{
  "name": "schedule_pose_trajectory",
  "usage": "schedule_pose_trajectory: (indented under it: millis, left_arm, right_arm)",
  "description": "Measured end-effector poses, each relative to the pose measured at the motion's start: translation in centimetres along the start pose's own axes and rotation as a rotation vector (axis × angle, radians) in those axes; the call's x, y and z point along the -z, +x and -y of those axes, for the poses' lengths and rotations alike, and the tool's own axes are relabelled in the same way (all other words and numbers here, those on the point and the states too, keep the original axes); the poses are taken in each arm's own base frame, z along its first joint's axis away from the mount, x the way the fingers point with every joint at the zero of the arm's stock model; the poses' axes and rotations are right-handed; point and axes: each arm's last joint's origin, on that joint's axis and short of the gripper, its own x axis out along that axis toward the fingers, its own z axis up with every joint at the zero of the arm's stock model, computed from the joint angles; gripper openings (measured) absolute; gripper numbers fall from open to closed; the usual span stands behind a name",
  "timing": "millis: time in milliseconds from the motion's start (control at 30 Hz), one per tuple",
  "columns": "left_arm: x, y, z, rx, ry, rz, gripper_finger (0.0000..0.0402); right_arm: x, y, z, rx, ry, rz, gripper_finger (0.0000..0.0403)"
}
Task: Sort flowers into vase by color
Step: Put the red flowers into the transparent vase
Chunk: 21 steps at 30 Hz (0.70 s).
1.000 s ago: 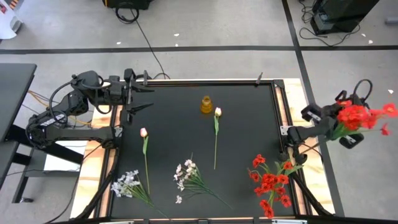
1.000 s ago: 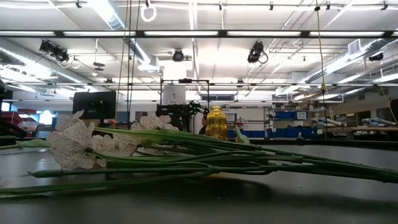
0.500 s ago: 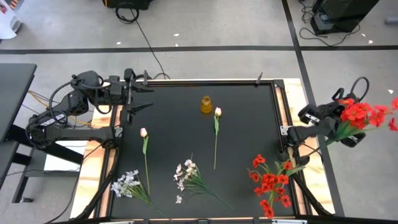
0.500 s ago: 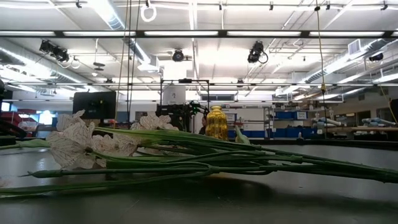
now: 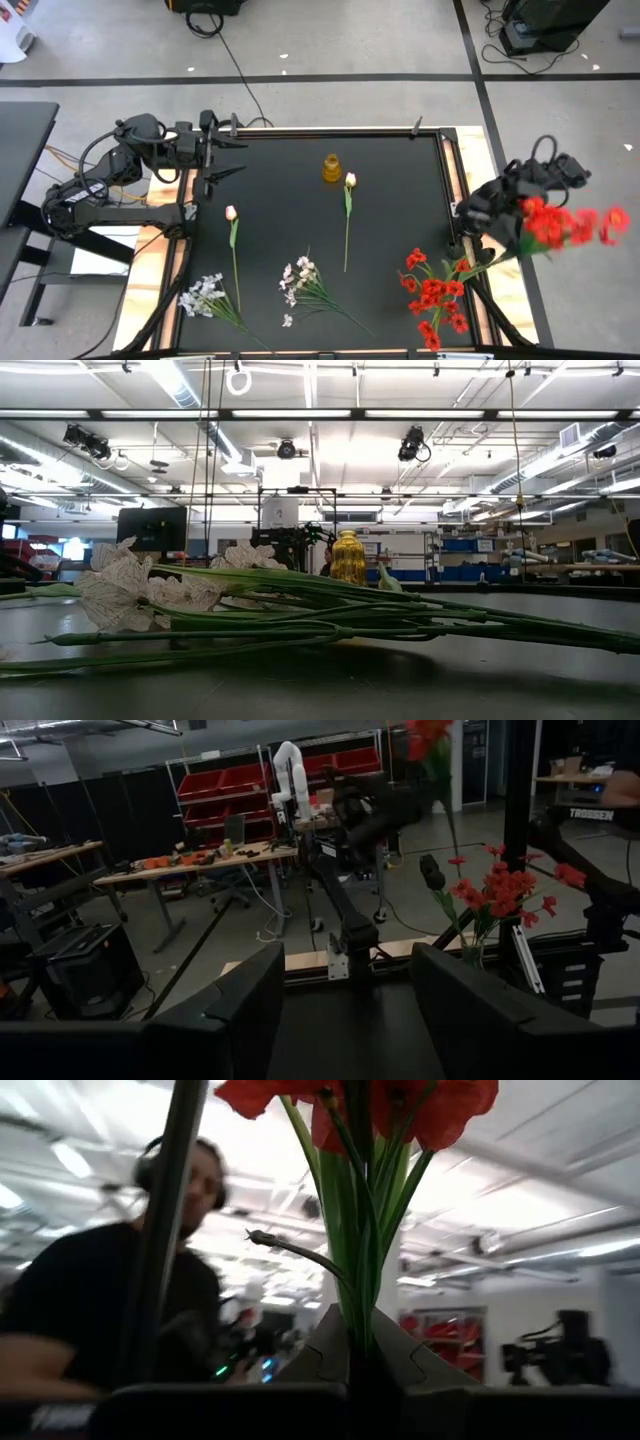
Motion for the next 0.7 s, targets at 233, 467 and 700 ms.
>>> schedule_pose_trajectory:
  millis: [233, 467, 700]
  left_arm:
    - [0.0, 0.0, 0.0, 0.000, 0.000, 0.000, 0.0224]
    - [0.0, 0.0, 0.0, 0.000, 0.000, 0.000, 0.0224]
    - [0.0, 0.0, 0.0, 0.000, 0.000, 0.000, 0.0224]
  right_arm:
    - [3.0, 2.5, 0.1, -0.140, 0.032, -0.056, 0.0015]
    - [5.8, 4.2, -0.6, -0.042, 0.033, -0.133, 0.0015]
    - [5.9, 4.0, -2.1, 0.207, -0.058, -0.186, 0.0015]
